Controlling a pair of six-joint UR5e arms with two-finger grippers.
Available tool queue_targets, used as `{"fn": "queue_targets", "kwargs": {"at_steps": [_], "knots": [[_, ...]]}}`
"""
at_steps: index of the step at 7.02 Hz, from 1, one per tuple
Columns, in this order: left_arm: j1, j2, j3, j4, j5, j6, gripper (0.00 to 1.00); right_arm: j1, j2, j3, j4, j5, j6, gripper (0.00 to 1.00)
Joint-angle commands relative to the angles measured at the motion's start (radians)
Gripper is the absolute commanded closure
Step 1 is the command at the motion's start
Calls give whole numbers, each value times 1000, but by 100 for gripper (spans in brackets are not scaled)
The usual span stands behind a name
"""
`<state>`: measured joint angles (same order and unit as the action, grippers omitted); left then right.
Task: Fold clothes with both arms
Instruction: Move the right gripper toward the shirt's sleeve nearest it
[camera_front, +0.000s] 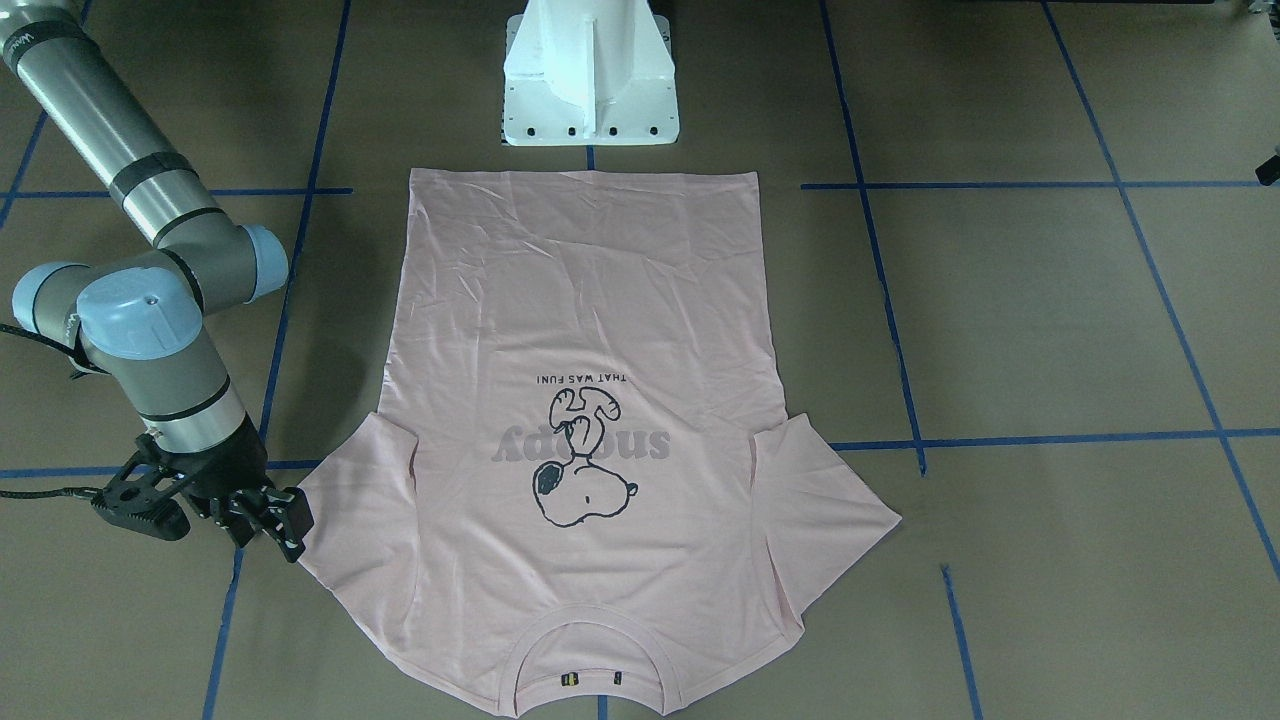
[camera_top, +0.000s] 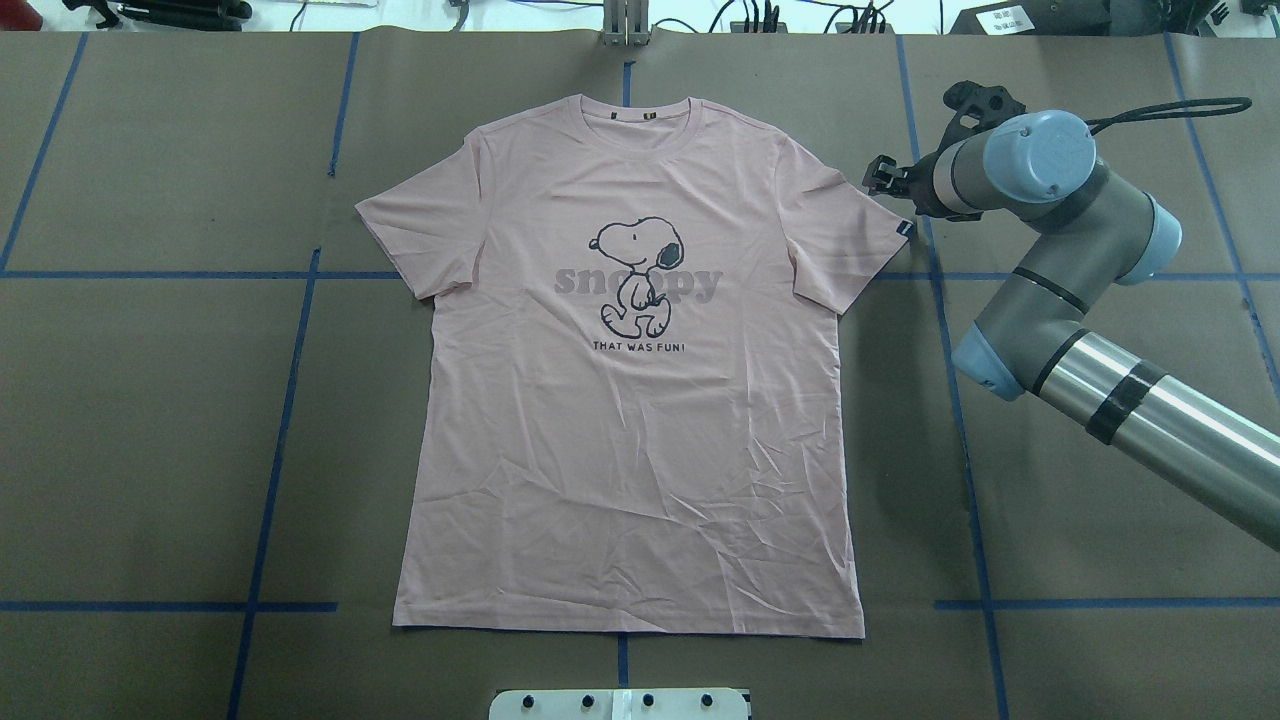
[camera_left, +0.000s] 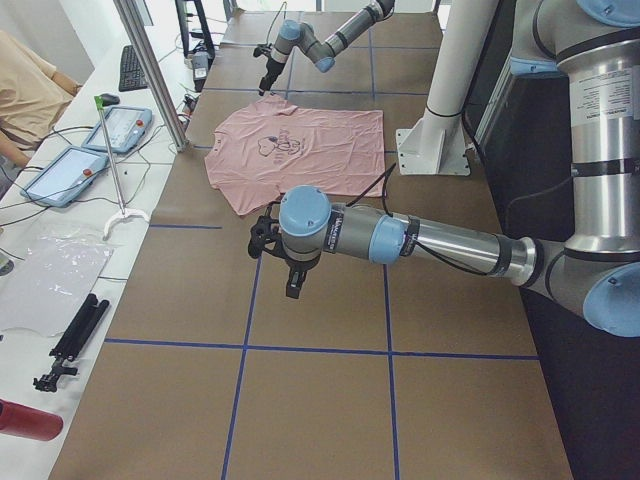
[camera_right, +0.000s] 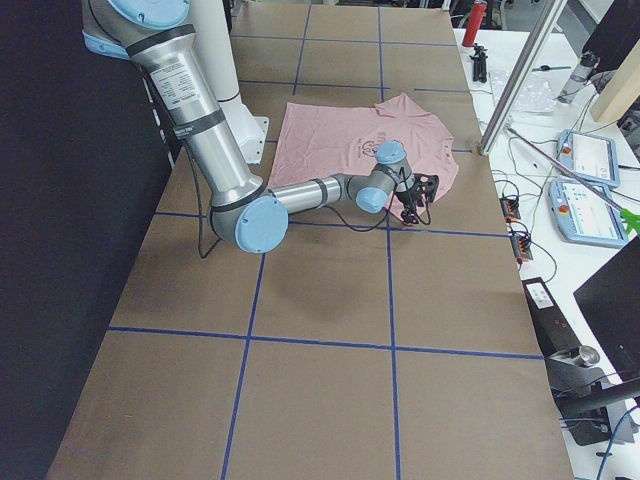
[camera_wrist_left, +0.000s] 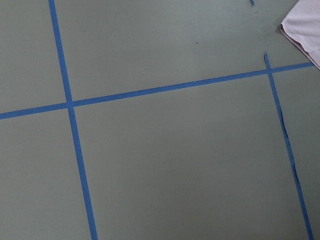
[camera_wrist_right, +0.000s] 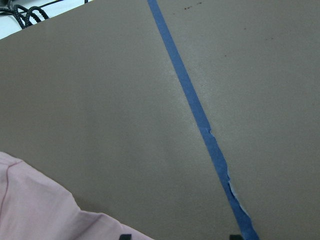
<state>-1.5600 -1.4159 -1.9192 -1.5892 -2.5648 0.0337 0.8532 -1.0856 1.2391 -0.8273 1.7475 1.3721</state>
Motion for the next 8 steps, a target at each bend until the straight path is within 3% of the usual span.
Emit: {"fn": "queue_targets", "kwargs": {"at_steps": [1, 4, 6, 7, 8], "knots": [[0, 0, -3, 0, 0, 0, 0, 1, -33, 26, -1, 1, 1, 31], [0, 0, -3, 0, 0, 0, 0, -16, -33, 22, -3, -2, 2, 34], [0, 0, -4, 0, 0, 0, 0, -20, -33, 20, -1, -3, 2, 46], [0, 0, -6, 0, 0, 0, 0, -20, -34, 20, -1, -3, 2, 80], [0, 0, -10, 2, -2, -3, 0, -20, -37, 17, -3, -2, 2, 100]]}}
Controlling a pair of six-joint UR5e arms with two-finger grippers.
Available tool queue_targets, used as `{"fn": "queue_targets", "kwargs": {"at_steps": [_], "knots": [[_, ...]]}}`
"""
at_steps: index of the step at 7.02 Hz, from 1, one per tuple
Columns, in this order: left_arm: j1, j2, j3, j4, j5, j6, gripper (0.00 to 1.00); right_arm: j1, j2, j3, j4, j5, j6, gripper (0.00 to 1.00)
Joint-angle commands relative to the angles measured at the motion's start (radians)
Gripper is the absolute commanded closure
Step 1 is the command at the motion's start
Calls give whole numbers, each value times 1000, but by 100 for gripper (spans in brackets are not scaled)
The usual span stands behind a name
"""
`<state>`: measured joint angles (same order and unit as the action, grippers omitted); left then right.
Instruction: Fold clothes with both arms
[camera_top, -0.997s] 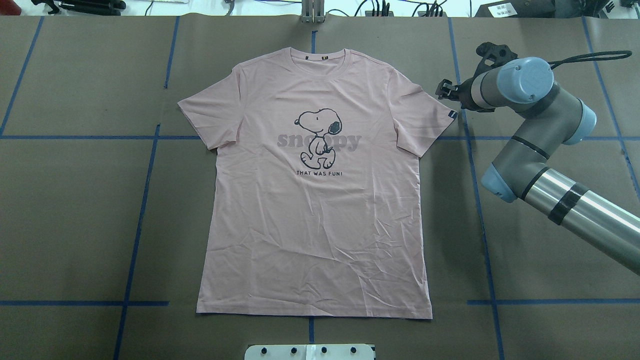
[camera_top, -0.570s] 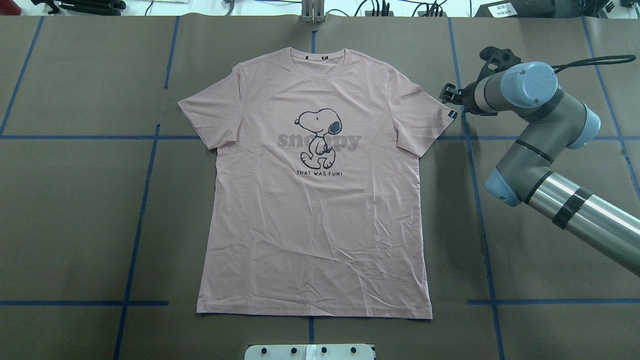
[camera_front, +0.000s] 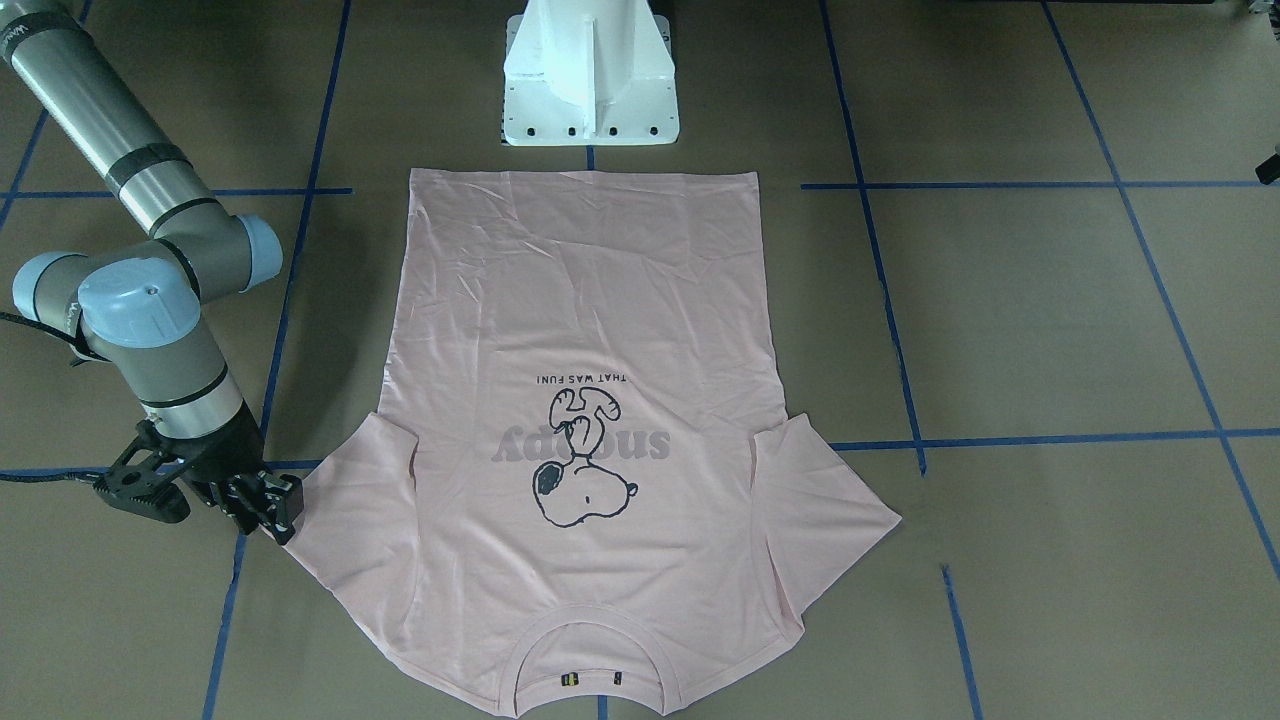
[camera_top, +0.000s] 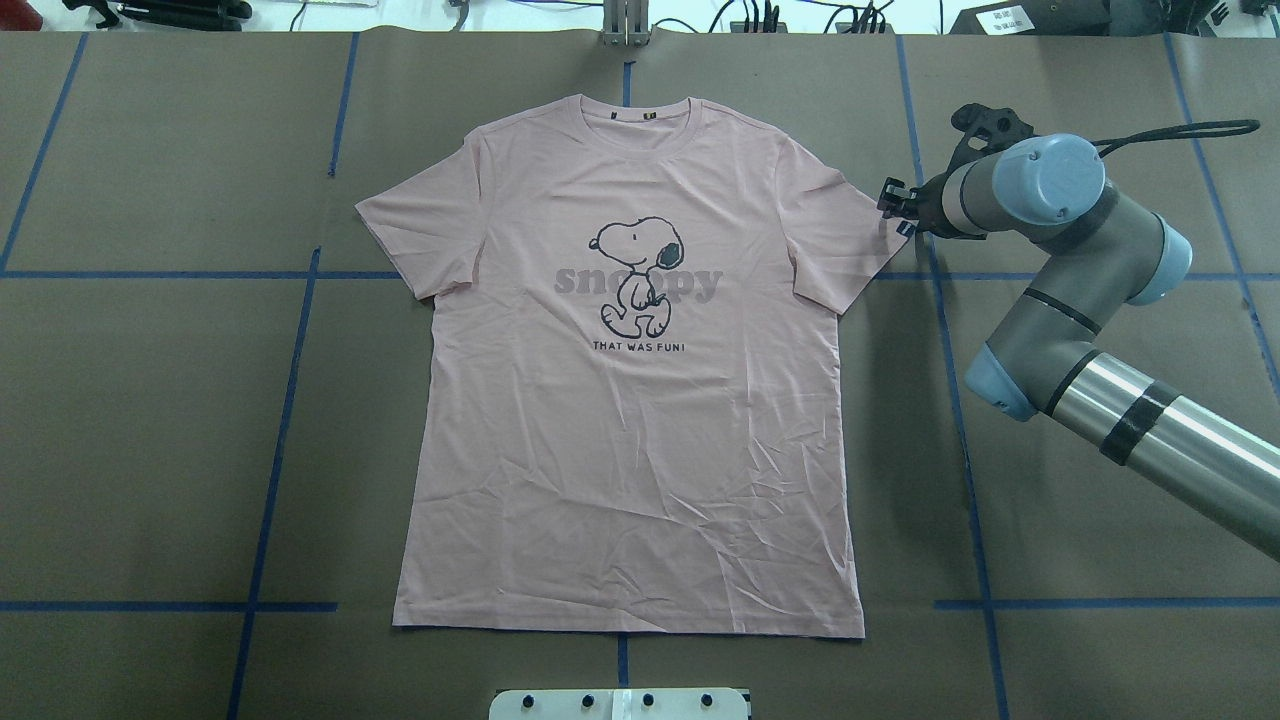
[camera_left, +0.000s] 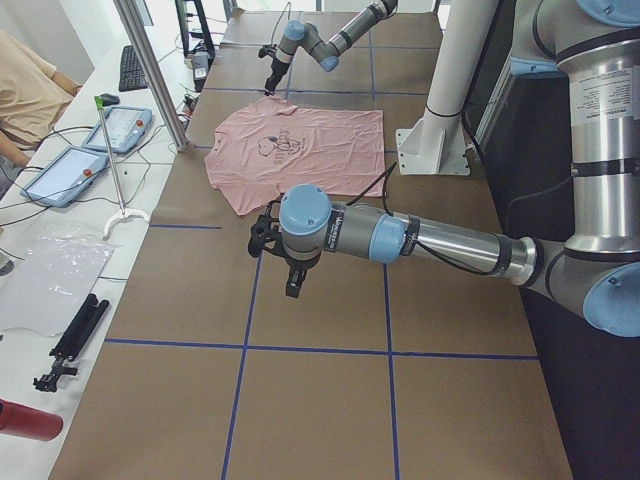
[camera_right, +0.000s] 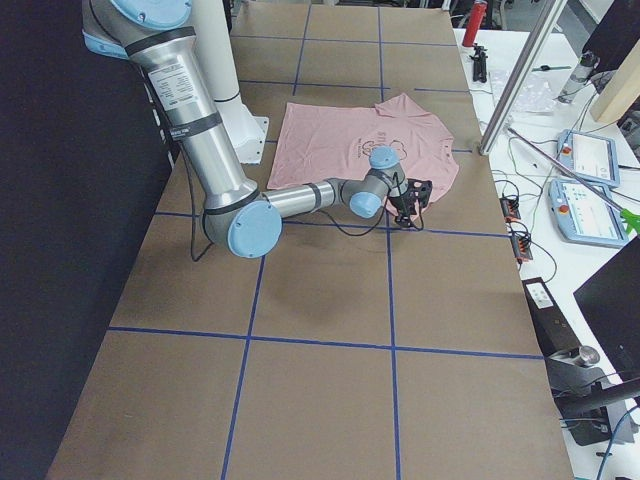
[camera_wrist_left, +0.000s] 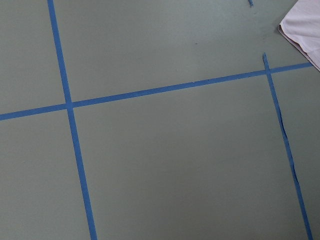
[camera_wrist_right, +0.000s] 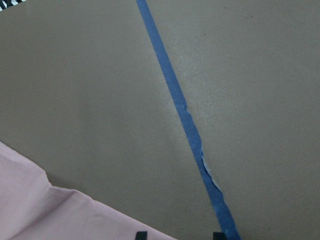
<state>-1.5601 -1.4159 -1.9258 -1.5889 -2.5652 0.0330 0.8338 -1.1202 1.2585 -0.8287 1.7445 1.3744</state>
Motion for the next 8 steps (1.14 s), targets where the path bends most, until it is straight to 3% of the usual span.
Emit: {"fn": "queue_targets", "kwargs": {"at_steps": [1, 4, 5, 6, 8], "knots": [[0, 0, -4, 1, -25, -2, 0, -2, -10, 2, -1, 1, 0, 100], [0, 0, -7, 1, -50, -4, 0, -7, 10, 102, -149, 10, 0, 100], [0, 0, -7, 1, -52, -4, 0, -11, 60, 133, -224, 10, 3, 100], [0, 0, -9, 1, -52, -4, 0, -42, 107, 134, -289, 1, 27, 100], [-2, 2, -10, 1, -52, -4, 0, -65, 218, 31, -291, -2, 55, 100]]}}
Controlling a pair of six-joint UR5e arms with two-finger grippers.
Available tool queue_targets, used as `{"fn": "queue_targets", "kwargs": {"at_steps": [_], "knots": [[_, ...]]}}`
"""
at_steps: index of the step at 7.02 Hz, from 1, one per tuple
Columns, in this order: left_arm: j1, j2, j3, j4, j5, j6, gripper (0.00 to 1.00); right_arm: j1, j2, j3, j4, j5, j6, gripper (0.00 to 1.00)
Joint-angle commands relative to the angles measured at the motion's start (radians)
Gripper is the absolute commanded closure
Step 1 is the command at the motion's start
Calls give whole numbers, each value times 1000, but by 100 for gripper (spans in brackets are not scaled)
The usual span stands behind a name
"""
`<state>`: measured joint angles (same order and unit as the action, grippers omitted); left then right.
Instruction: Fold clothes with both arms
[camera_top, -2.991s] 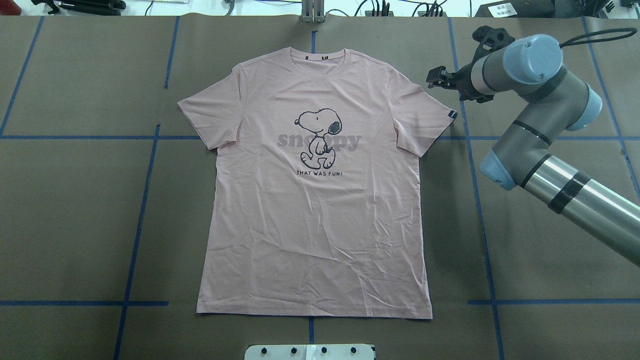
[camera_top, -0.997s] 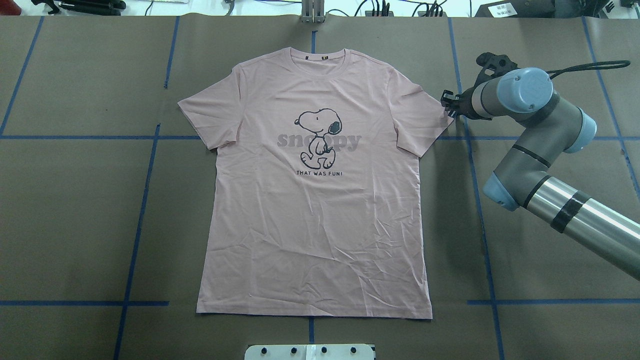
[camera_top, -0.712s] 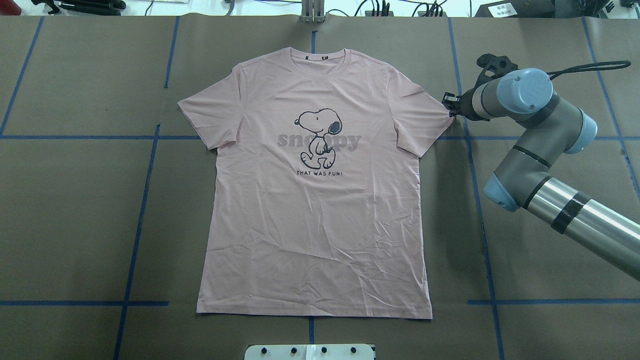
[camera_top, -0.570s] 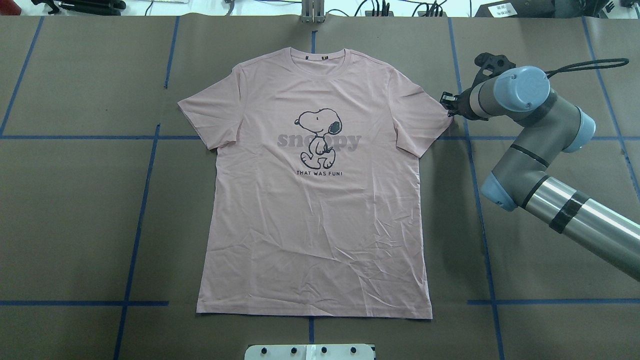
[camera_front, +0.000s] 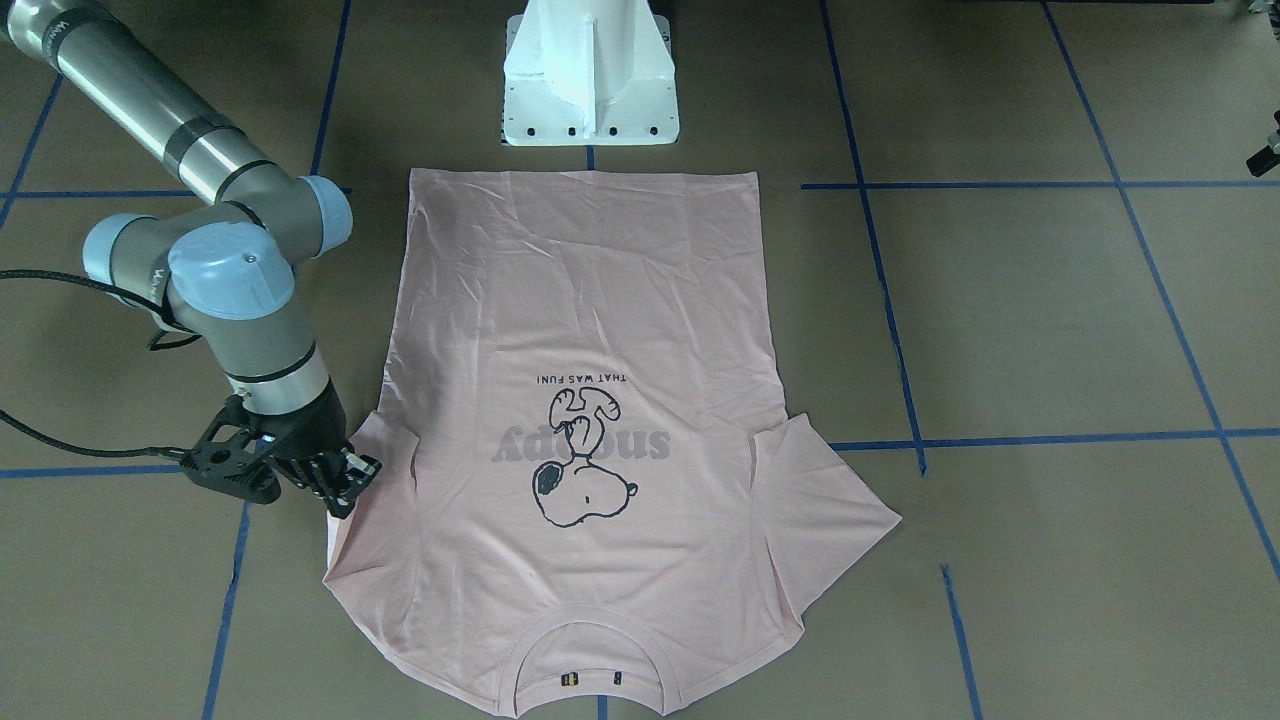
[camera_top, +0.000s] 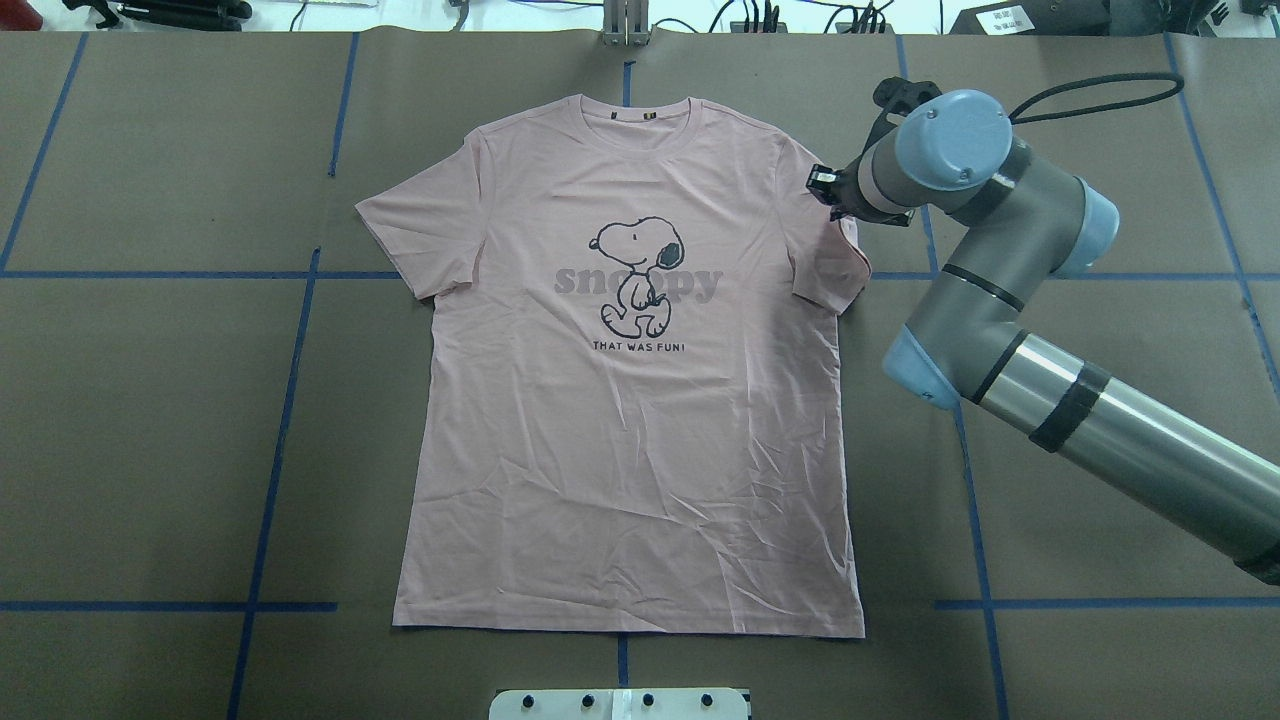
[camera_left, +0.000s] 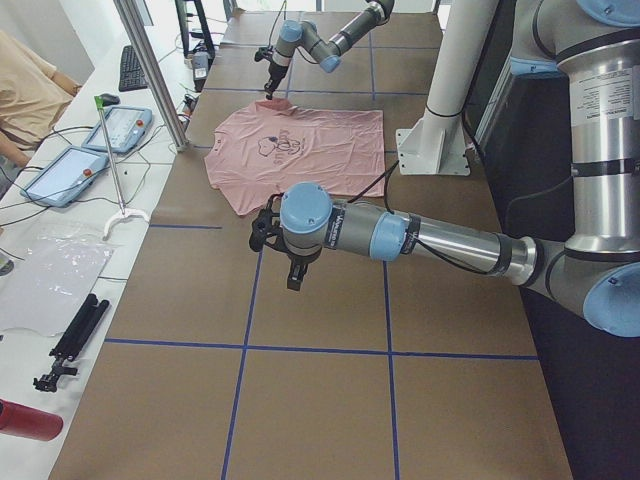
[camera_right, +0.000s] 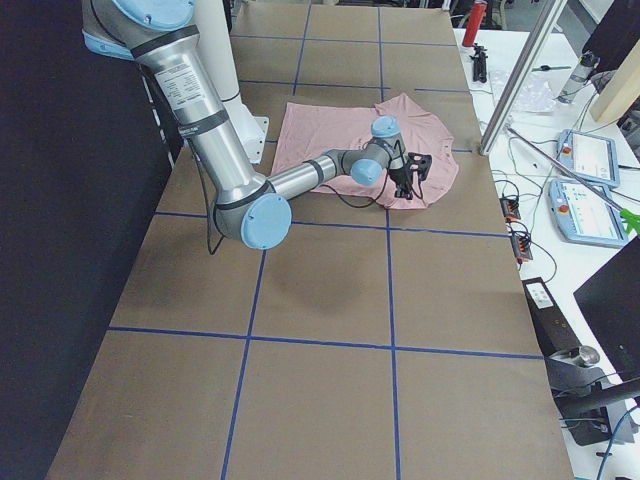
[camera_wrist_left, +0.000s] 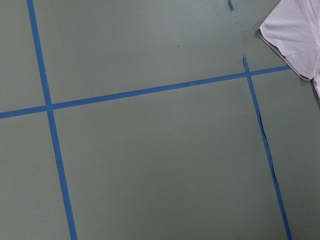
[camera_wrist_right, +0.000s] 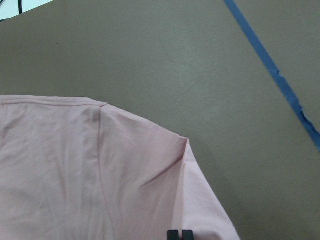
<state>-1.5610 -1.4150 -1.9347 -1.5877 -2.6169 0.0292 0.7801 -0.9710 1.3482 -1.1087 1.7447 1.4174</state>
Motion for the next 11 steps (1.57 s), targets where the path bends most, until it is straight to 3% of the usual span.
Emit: {"fn": "queue_targets", "kwargs": {"at_steps": [1, 3, 4, 5, 6, 7, 8, 9, 10, 11], "knots": [[1, 2, -6, 0, 0, 0, 0, -12, 134, -160, -11, -4, 6, 100], [1, 2, -6, 2, 0, 2, 0, -19, 170, -193, -13, -26, 5, 100], [2, 2, -4, 2, 0, 0, 0, -39, 167, -195, -8, -42, -6, 42], [13, -2, -4, -2, -15, -49, 0, -68, 173, -190, -2, -130, -33, 0], [33, -2, -1, -29, -20, -64, 0, -65, 172, -169, -2, -126, -40, 0], [41, -19, 61, -53, -120, -64, 0, -61, 149, -126, -13, -76, -52, 0], [47, -50, 104, -180, -176, -63, 0, -38, 112, -63, 0, -10, -55, 0], [50, -141, 223, -347, -237, -96, 0, -36, 74, -1, 19, 21, -49, 0], [86, -286, 308, -377, -217, -221, 0, -35, 33, 87, 27, 21, -38, 0], [211, -392, 312, -377, -122, -409, 0, -33, -18, 153, 24, 29, -37, 0]]}}
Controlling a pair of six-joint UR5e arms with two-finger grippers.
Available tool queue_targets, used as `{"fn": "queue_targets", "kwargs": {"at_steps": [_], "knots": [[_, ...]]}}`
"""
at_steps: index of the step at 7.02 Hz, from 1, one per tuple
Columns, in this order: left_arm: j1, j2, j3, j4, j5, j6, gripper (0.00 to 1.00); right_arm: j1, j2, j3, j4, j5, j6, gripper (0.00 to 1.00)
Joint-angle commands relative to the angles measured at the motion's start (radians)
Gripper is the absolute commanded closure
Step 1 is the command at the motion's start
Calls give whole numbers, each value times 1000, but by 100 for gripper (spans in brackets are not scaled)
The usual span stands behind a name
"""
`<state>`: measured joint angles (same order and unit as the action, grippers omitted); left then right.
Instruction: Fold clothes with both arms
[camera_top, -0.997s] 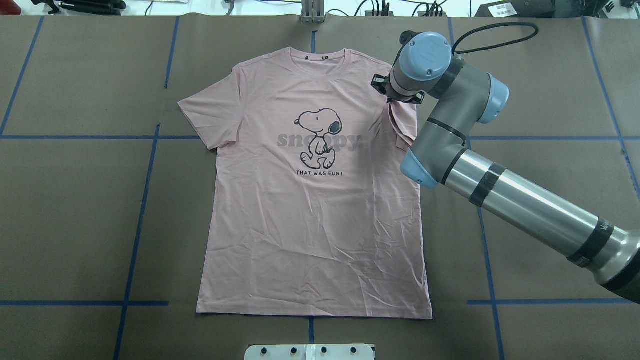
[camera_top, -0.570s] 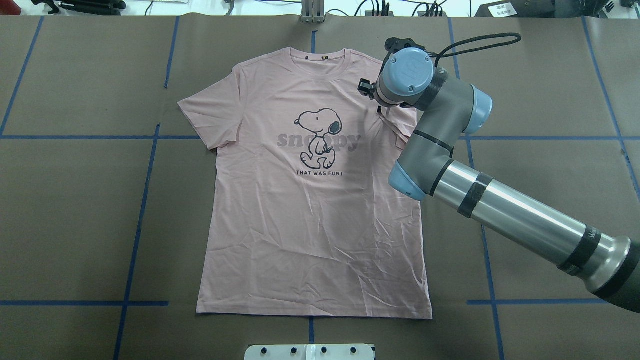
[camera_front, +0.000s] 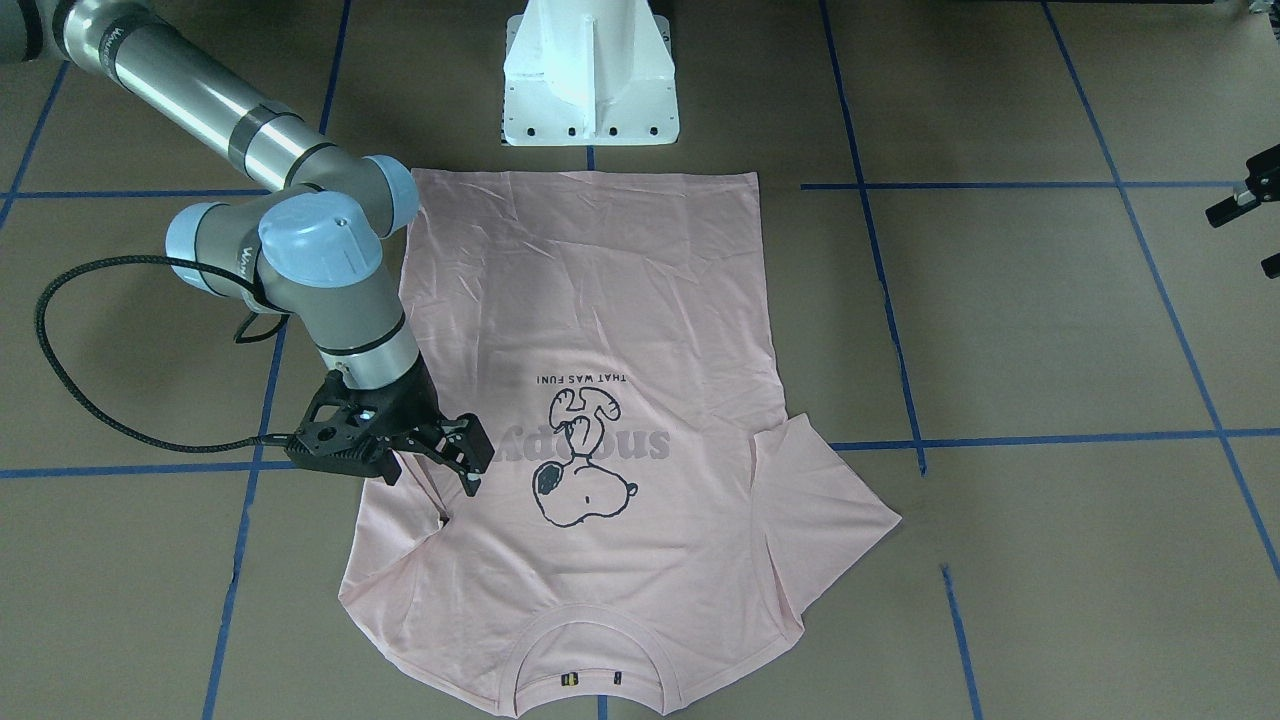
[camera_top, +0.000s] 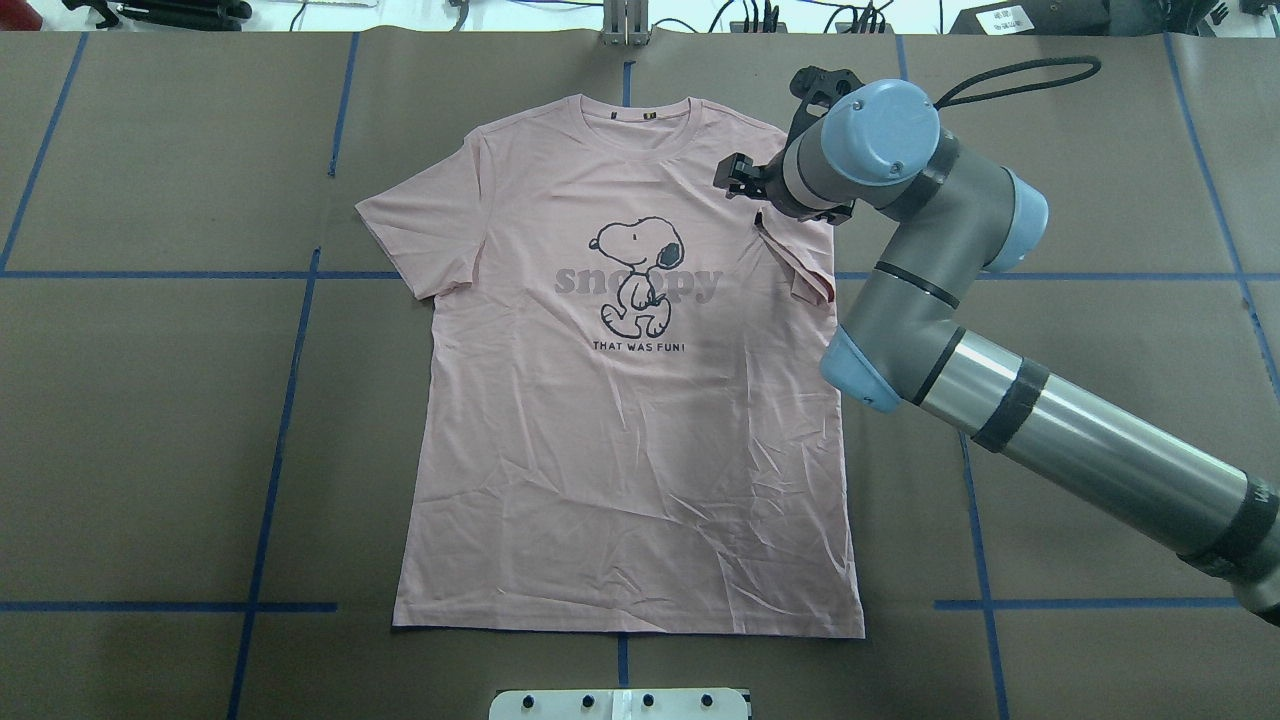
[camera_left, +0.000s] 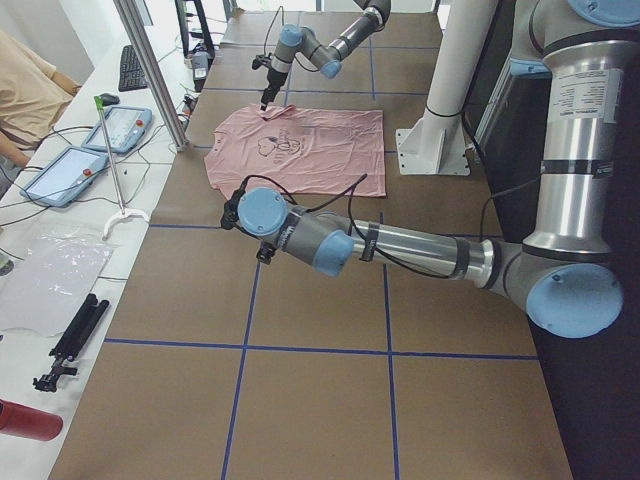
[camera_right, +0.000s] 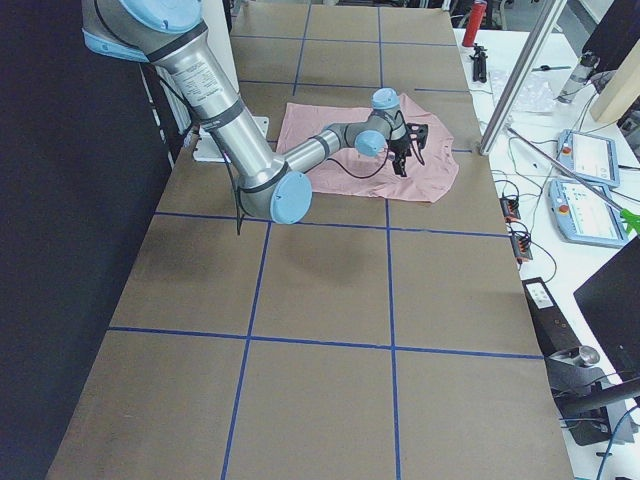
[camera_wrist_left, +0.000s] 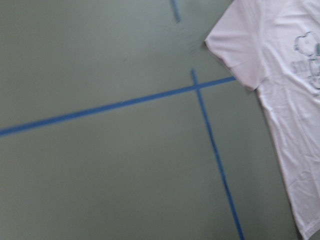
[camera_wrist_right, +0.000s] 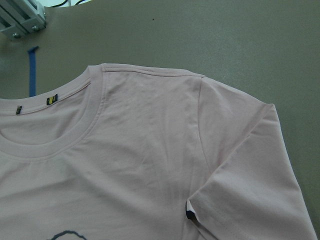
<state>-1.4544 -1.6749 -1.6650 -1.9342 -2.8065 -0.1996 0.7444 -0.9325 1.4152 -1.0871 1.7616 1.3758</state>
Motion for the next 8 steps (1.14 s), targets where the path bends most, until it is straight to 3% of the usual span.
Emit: {"fn": "queue_targets", "kwargs": {"at_steps": [1, 2, 3, 4, 5, 6, 8], "knots": [[281, -201, 57, -32, 211, -395, 0, 4, -128, 196, -5, 48, 11, 0], [386, -280, 135, -40, 351, -472, 0, 19, -187, 278, -10, 131, 14, 0], [406, -383, 304, -119, 425, -483, 3, 21, -247, 350, -10, 134, 14, 0], [422, -399, 418, -252, 602, -480, 11, 20, -319, 442, -10, 141, 14, 0], [428, -478, 603, -399, 607, -483, 11, 20, -341, 482, -10, 150, 26, 0], [430, -521, 684, -454, 610, -486, 11, 18, -373, 508, -8, 150, 29, 0], [448, -562, 752, -527, 616, -540, 11, 20, -375, 507, -5, 142, 28, 0]]}}
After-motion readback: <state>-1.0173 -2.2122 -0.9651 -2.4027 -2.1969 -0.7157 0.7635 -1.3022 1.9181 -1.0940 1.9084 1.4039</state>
